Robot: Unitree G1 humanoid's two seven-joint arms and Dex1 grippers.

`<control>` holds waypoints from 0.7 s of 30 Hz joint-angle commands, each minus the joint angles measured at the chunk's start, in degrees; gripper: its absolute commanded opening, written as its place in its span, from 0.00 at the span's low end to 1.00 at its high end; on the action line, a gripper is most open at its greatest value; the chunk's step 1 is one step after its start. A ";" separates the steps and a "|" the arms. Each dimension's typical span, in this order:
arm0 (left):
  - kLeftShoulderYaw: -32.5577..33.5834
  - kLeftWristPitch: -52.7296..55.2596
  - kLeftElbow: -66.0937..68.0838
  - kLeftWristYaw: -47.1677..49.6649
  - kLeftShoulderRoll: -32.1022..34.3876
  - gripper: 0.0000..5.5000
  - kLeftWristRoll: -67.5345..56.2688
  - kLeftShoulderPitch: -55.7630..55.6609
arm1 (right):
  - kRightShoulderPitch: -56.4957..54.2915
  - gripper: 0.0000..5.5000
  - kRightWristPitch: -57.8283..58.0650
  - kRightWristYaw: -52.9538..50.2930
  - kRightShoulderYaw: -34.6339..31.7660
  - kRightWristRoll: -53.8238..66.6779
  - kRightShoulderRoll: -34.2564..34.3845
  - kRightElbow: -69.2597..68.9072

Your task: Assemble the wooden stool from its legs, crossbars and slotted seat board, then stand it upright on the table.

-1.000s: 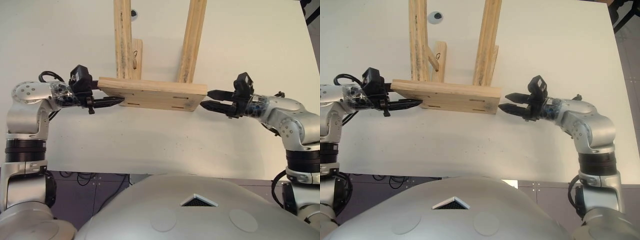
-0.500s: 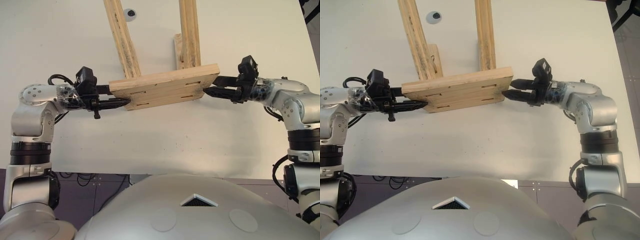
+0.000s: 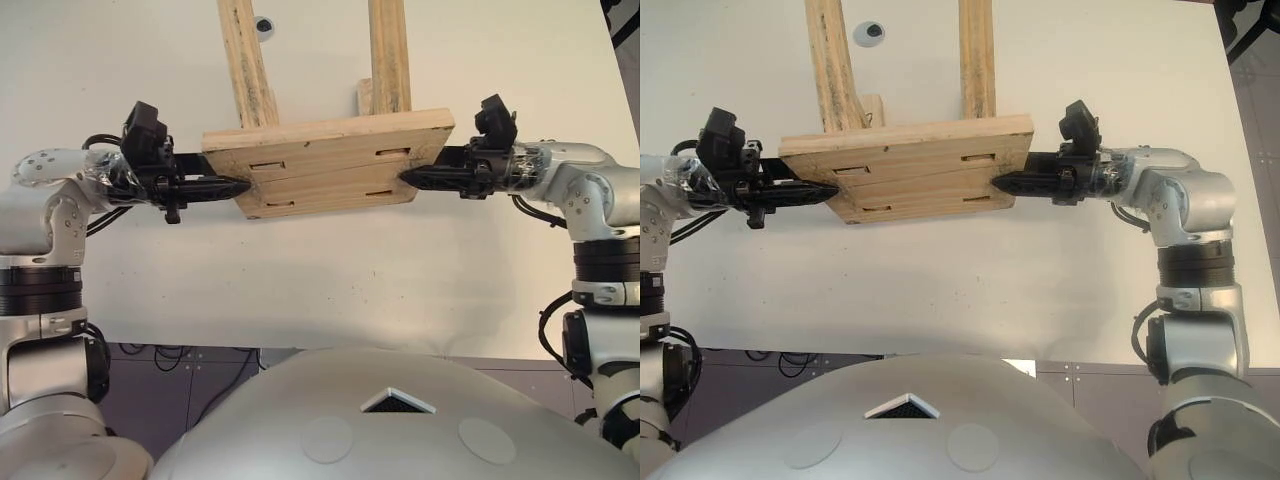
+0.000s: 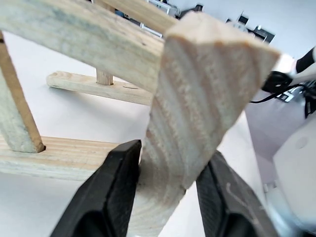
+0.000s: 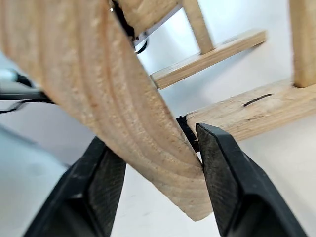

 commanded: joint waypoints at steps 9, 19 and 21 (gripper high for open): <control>19.16 50.59 10.11 34.28 -10.42 0.29 -11.17 -17.52 | -24.84 0.32 39.16 -5.36 -7.09 20.38 4.42 16.24; 35.74 41.98 35.44 65.11 -19.53 0.28 -1.72 -41.07 | -40.63 0.25 30.28 -26.59 -20.02 8.28 13.69 50.94; 33.64 35.39 40.45 66.74 -20.17 0.28 -0.83 -43.91 | -43.00 0.24 24.37 -32.24 -22.58 7.08 14.88 57.20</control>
